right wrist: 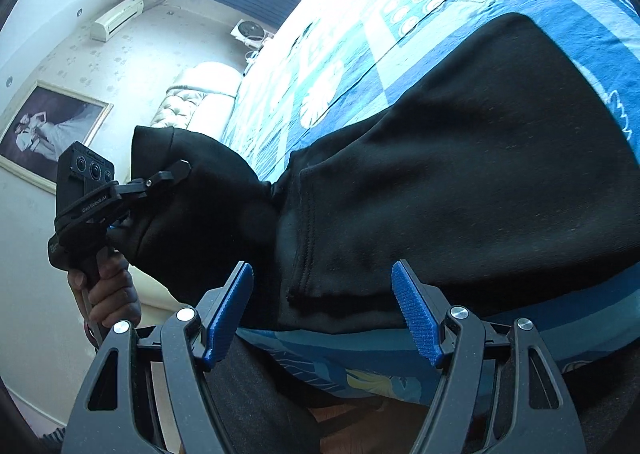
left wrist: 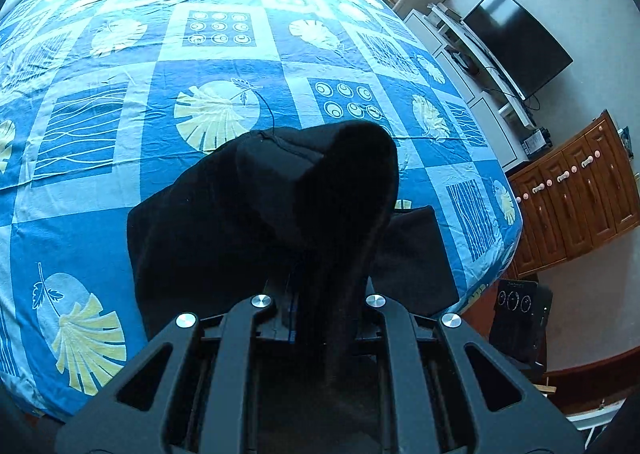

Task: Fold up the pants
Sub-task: 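Lift the held end with the left gripper and fold it toward the right gripper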

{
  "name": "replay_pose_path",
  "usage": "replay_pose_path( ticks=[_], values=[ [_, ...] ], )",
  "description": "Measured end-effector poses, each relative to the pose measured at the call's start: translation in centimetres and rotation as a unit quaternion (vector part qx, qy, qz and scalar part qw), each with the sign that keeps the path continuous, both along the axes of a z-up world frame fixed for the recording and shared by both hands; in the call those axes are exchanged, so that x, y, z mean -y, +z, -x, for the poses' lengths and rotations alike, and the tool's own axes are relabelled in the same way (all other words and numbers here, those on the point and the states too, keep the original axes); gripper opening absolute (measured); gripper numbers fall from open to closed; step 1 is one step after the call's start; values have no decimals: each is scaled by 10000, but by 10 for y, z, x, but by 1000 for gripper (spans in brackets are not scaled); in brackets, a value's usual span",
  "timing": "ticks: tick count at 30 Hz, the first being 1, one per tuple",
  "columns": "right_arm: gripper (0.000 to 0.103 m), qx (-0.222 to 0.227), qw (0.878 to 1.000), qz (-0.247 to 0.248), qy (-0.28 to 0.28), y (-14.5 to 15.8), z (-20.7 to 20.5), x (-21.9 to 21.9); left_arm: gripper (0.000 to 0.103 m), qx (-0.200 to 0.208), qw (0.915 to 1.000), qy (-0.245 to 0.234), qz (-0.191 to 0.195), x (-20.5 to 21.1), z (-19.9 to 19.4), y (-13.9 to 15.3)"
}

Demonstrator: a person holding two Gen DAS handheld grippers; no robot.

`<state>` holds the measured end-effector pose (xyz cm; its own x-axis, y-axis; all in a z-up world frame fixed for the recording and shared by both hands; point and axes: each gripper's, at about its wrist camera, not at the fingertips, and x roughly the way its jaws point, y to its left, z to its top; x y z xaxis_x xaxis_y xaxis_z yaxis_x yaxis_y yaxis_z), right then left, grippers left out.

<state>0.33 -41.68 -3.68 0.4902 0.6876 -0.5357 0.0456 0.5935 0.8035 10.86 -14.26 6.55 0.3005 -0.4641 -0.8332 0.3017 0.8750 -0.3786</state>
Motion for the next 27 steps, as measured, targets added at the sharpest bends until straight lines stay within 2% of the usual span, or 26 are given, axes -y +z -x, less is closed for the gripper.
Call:
replay_pose_path(
  ticks=[5, 12, 18, 27],
  values=[
    [71, 394, 9963, -84, -758, -3, 8, 40, 13, 38, 9991, -157, -384, 48, 5, -25],
    [71, 553, 9855, -161, -1594, -16, 18, 82, 13, 280, 9943, -378, -955, 104, 14, -53],
    [71, 638, 9808, -400, -1797, -26, 22, 93, 13, 440, 9882, -373, -1420, 135, 19, -74],
    [71, 777, 9776, -708, -1824, -35, 28, 102, 13, 592, 9839, -244, -1667, 147, 21, -89]
  ],
)
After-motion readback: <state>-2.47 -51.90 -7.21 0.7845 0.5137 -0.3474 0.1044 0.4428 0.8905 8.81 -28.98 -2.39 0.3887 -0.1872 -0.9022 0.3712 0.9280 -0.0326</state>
